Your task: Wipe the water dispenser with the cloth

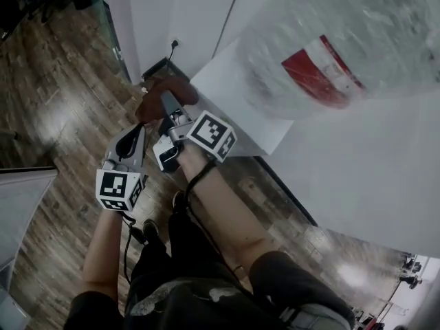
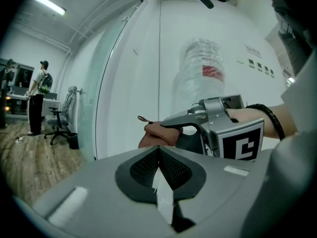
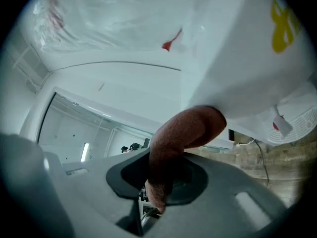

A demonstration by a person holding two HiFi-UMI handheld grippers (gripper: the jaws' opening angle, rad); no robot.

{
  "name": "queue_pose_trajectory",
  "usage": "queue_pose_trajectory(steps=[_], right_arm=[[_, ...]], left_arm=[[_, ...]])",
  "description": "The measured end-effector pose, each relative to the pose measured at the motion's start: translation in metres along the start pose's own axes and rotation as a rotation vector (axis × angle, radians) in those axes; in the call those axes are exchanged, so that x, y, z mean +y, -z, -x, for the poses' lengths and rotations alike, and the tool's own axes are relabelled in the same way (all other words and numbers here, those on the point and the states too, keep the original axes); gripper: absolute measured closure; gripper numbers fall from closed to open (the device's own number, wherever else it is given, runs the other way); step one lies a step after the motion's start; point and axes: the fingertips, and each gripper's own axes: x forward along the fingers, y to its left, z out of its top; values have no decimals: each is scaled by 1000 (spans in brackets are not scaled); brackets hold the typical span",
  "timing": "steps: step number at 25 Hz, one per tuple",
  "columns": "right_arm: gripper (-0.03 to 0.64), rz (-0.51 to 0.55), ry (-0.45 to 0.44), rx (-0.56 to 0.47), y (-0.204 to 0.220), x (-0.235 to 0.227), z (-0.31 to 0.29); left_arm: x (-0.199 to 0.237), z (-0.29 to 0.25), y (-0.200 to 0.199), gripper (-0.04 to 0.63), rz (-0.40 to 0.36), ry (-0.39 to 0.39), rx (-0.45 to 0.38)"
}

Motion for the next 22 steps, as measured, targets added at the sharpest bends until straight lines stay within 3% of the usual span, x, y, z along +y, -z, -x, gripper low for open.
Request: queue_pose_trajectory(steps=[6,11,18,22], right_arm=[[552,24,-63,-16,4,71,34],[552,75,-59,-48,36,105,88],[552,192,62,-135,86,113,175],[552,329,185,-103,127,96,221]], left_arm=[[-25,31,-57,577,-1,46,-51],[-32,86,-70,577,1,89,-58],[-65,155,-70,577,-8,247,-69],[-86,187,-52,577,4,329,-47]])
